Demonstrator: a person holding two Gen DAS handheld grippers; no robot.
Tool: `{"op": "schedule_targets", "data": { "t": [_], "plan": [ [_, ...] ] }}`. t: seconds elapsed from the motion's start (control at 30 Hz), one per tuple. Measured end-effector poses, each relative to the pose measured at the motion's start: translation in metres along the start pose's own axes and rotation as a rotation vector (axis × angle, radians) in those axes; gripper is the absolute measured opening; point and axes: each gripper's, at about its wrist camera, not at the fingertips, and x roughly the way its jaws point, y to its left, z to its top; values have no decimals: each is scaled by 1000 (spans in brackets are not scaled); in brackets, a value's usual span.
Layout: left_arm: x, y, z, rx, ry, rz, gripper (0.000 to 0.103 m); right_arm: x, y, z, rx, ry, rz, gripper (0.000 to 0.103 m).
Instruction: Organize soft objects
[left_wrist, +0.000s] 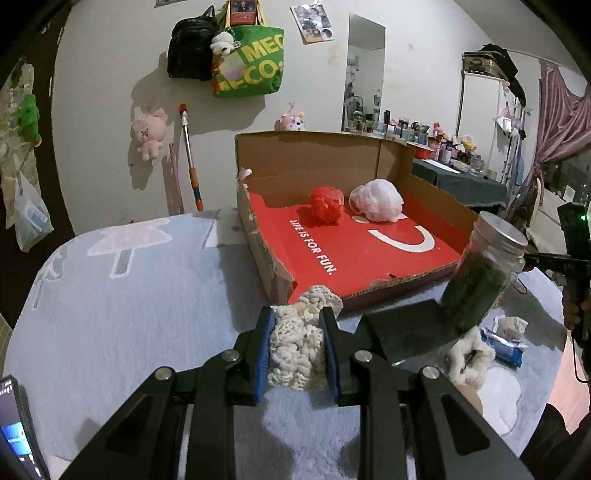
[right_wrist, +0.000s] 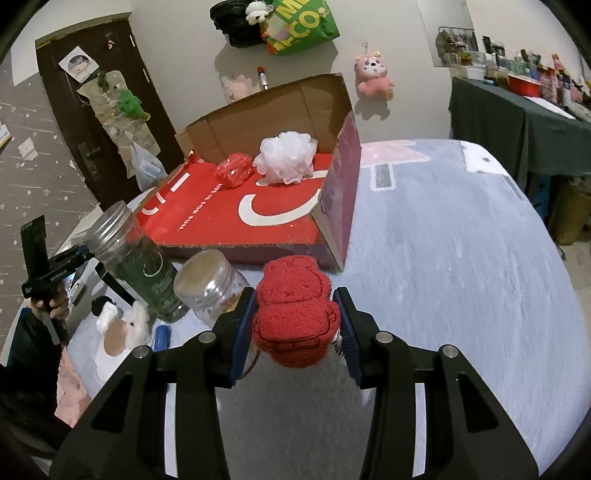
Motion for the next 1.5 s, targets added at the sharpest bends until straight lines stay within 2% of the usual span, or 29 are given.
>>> {"op": "schedule_targets", "data": {
  "t": [0.83,1.1,1.3,1.5],
  "plan": [
    [33,-12,55,-16,12,-86,26,21,15,49,-29,-11,78,41],
    [67,-30,83,28,67,-50,26,41,32,84,-78,-10,68,41],
    [102,-39,109,63,133,22,26,73,42,116,-118,12,-24,41],
    [144,-44,121,109,240,114,26,119,46,135,-167,119,-185,41]
  ]
}}
